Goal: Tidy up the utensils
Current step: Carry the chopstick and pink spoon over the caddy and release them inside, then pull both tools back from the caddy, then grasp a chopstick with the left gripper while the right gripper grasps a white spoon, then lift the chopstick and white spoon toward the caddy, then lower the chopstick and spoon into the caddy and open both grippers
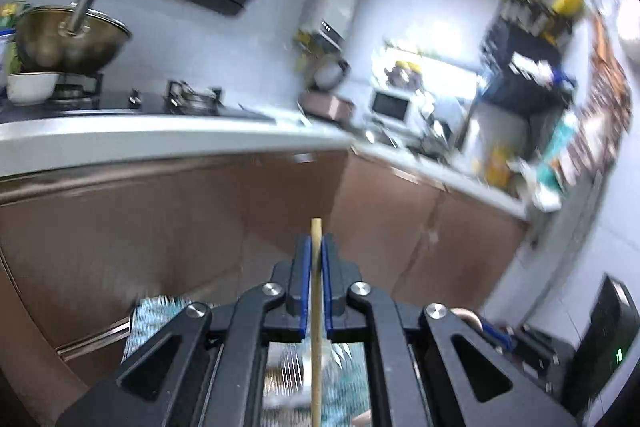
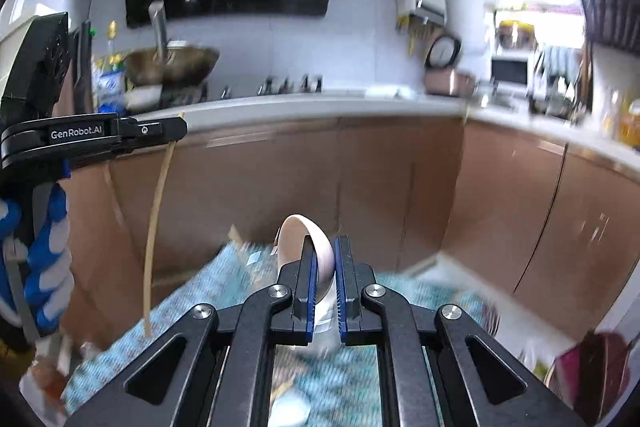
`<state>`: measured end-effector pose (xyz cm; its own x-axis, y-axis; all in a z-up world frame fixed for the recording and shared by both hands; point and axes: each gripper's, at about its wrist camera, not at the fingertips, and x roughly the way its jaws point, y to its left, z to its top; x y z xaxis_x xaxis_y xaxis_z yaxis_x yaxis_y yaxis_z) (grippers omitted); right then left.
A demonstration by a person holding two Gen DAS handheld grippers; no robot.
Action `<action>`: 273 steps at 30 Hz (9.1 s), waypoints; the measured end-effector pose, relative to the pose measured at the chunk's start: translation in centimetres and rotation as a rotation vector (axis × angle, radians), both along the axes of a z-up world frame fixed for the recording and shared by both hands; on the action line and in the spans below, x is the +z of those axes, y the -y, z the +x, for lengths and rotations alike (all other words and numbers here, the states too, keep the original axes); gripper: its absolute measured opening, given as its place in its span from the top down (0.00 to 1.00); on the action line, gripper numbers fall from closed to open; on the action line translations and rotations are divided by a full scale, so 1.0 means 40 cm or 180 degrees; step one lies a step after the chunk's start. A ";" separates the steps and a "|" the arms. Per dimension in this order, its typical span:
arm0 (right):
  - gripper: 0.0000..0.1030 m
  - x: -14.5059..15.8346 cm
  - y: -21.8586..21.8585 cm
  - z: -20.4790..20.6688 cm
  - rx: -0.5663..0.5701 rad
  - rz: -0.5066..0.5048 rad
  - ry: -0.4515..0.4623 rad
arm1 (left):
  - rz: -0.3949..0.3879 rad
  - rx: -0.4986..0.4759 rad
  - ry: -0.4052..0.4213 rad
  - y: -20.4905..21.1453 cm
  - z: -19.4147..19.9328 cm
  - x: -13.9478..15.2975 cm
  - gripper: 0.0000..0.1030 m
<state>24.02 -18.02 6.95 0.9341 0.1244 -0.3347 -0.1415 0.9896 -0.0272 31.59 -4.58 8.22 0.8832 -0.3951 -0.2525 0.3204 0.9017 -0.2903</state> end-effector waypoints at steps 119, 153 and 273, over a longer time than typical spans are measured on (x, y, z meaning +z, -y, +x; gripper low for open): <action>0.49 -0.217 0.128 -0.270 -0.0066 0.0923 -0.0626 | 0.1053 -0.0892 -0.1911 0.006 -0.196 -0.468 0.66; 0.73 -0.623 0.070 0.100 0.0831 0.1233 -0.2405 | 0.1550 -0.1037 -0.2896 0.176 0.036 -0.732 0.88; 0.55 -0.067 -0.027 0.063 -0.0289 -0.0372 0.0184 | 0.0746 -0.0184 -0.0601 -0.009 0.006 -0.134 0.93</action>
